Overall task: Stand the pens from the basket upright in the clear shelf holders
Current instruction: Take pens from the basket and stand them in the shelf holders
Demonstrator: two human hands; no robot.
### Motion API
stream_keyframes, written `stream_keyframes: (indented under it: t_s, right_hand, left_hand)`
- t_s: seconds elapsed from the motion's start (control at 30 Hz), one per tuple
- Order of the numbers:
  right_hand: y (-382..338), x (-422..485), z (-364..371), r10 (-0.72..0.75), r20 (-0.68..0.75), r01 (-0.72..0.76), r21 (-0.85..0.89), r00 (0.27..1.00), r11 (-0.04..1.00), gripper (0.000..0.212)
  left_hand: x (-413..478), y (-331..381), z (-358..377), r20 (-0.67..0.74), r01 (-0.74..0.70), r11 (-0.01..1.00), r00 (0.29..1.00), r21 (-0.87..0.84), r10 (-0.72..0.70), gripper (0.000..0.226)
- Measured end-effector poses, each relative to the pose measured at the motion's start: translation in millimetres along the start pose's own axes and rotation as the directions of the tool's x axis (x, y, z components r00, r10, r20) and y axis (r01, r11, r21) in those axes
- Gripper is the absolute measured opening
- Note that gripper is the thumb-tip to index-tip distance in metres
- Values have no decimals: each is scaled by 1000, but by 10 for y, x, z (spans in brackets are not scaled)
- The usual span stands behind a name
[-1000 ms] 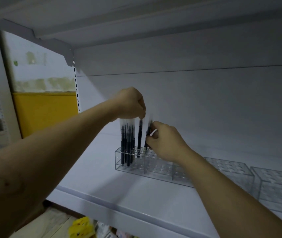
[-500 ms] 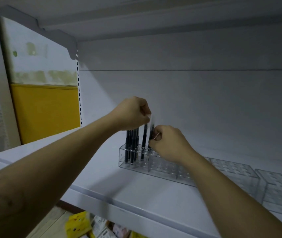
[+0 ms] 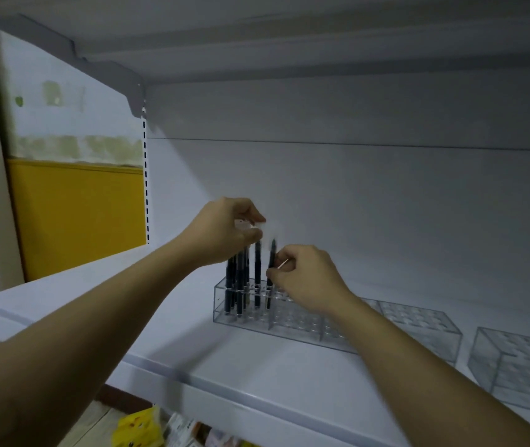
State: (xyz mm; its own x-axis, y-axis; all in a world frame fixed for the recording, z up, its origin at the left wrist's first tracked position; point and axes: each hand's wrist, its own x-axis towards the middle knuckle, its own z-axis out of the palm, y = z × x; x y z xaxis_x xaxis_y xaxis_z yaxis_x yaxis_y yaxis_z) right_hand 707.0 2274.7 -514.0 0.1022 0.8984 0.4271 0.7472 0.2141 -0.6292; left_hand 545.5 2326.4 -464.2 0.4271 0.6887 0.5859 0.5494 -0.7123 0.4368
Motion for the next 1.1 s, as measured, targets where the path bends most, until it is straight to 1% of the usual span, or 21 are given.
stream_keyframes:
  t_s: [0.17,0.33,0.5,0.6,0.7,0.77,0.83,0.9,0.97,1.03,1.1]
  right_hand:
    - [-20,-1,34,30,-22,-30,13,999,999,9]
    - [-98,18,84,40,2,-40,22,999,999,5]
    - [-73,25,65,66,-1,-66,8,998,998,15]
    - [-71,27,71,78,22,-77,-50,997,996,3]
    - [-101,-5,70,89,26,-86,-91,996,992,31]
    - [-144,-53,53,98,-10,-99,-90,995,991,42]
    - [-204,-103,33,97,-27,-99,-117,995,988,44]
    - [-275,-135,-20,96,-56,-104,-152,994,983,47]
    - [-354,-173,-115,95,-101,-110,-155,990,982,54]
    - [-433,-244,-208,78,-123,-101,-193,989,976,61]
    - [-508,-368,-268,39,-121,-71,-272,992,960,68]
  left_hand:
    - [-49,-70,-2,-39,0,1000,999,2,0,19]
    - [-67,-109,-17,-75,21,1000,997,0,-21,21]
    - [-116,-115,3,-83,11,998,997,57,-6,28]
    - [-151,-148,36,-64,-31,994,997,105,38,38]
    - [-208,-164,49,-33,-67,983,997,173,74,58]
    - [-243,-159,18,-5,-84,967,996,241,88,67]
    - [-271,-133,-54,4,-83,954,996,287,86,66]
    - [-290,-88,-136,-19,-72,961,997,269,79,67]
    - [-323,-16,-226,-51,-70,967,995,244,84,67]
    - [-381,61,-301,-58,-106,960,990,260,125,64]
    - [-493,160,-347,-44,-151,948,985,280,169,61]
